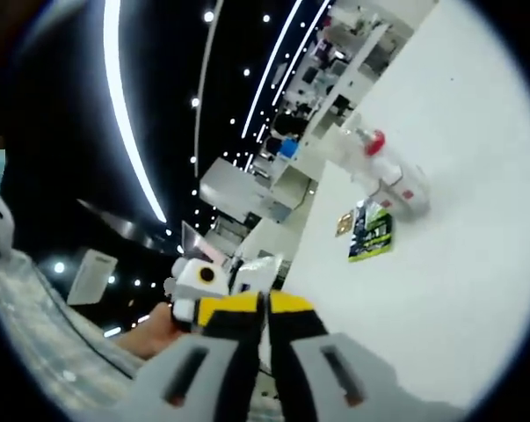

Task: Arrange the skincare products in the storage area until every visible bottle or jar stands upright without overlapping.

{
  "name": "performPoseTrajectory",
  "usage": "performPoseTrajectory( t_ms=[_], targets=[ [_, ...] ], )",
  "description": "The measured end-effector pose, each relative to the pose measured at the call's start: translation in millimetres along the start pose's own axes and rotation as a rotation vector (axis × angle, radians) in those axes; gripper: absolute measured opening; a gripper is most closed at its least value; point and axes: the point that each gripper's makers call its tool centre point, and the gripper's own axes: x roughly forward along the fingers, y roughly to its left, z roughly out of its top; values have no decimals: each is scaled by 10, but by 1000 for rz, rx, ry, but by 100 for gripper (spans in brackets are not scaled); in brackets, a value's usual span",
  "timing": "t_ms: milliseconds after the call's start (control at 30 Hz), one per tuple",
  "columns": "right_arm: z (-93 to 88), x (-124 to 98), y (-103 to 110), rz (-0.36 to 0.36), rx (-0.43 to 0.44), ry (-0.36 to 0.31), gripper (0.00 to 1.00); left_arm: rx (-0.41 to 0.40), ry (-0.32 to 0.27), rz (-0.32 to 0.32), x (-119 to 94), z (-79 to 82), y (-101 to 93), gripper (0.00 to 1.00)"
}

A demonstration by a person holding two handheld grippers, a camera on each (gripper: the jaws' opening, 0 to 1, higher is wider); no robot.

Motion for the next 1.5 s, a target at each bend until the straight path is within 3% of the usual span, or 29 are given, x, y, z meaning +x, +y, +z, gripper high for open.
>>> performPoseTrajectory(
  t_ms=[267,433,633,900,1100,1200,1500],
  targets=[
    [19,32,-24,9,-10,12,0,-11,-21,16,-46,28,88,1],
    [86,45,-24,11,-5,-8,0,-57,-93,65,-95,100,211,8],
    [158,19,-23,8,-13,-21,0,-49,-117,14,-177,146,131,1],
    [138,25,47,19,-35,-23,1,-54,-139,4,-178,158,123,0],
    [70,27,18,-25,-117,-1,17,-72,-150,6,-230,176,171,0],
    [28,11,-13,-63,-203,19,21,-73,-151,11,-270,202,218,0],
    [-124,-66,-80,-147,-256,50,37,-89,-170,51,-467,353,438,0]
  ],
)
